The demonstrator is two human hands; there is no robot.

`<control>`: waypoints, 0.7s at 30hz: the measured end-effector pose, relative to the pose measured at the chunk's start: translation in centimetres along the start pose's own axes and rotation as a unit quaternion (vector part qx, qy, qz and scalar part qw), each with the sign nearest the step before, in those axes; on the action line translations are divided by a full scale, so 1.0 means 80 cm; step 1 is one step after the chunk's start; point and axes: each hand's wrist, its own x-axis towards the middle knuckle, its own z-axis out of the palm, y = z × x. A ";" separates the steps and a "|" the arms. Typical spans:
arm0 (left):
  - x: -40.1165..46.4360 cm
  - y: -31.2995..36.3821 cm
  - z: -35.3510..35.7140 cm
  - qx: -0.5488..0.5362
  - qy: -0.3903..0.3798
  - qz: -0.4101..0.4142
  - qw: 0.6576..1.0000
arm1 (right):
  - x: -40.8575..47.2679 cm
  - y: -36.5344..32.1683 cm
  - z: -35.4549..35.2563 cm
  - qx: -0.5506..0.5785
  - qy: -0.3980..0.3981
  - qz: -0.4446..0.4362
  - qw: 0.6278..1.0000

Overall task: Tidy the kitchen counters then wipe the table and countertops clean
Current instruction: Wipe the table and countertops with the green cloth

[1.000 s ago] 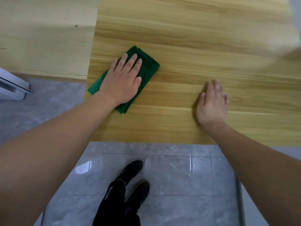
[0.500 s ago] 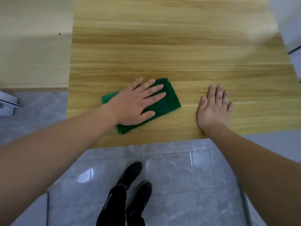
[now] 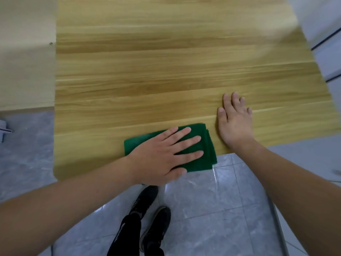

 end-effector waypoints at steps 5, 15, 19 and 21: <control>0.033 -0.075 -0.022 0.000 -0.006 -0.034 0.999 | 0.004 0.015 -0.020 0.032 -0.037 -0.035 0.998; 0.106 -0.047 -0.030 -0.021 0.040 -0.191 0.981 | -0.003 0.053 -0.050 0.186 0.007 0.002 0.982; 0.087 0.033 -0.015 -0.038 0.006 0.008 0.999 | -0.041 0.050 -0.059 0.241 0.057 0.052 0.967; 0.078 0.035 -0.016 -0.092 0.008 0.022 0.995 | -0.064 0.042 -0.057 0.253 0.024 0.072 0.964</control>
